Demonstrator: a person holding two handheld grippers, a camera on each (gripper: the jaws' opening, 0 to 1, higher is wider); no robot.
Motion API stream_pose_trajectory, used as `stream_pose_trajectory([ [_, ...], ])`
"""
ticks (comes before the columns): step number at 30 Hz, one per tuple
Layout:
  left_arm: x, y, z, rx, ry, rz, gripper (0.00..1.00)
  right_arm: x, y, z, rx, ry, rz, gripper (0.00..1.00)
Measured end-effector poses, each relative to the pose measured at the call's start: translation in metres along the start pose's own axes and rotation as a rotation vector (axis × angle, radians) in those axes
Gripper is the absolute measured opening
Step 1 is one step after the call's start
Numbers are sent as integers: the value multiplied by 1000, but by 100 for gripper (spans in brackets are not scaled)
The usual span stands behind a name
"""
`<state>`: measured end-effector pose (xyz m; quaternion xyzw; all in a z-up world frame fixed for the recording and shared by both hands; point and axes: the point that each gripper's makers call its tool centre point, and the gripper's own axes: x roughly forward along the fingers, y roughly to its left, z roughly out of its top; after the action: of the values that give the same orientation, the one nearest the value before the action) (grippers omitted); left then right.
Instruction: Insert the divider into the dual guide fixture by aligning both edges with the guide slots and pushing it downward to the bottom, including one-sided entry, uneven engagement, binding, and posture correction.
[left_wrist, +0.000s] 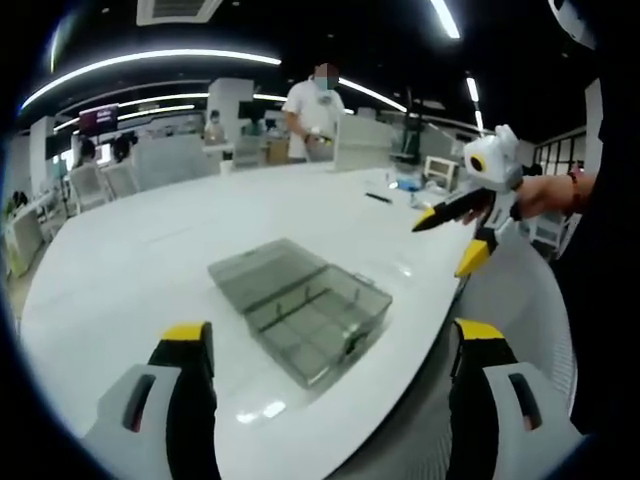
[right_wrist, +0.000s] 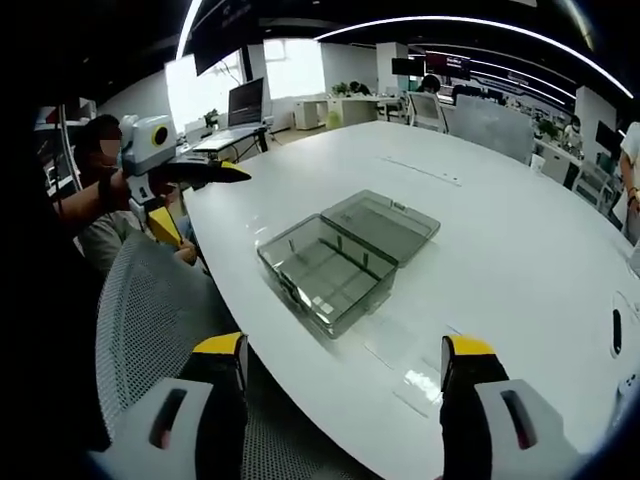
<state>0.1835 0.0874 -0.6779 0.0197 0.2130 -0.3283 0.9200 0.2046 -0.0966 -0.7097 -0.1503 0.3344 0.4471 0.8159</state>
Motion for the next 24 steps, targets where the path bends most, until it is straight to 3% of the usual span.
stream_pose_trajectory([
  [24, 30, -25, 10, 10, -16, -108, 96, 8, -16, -24, 101, 81, -68, 64],
])
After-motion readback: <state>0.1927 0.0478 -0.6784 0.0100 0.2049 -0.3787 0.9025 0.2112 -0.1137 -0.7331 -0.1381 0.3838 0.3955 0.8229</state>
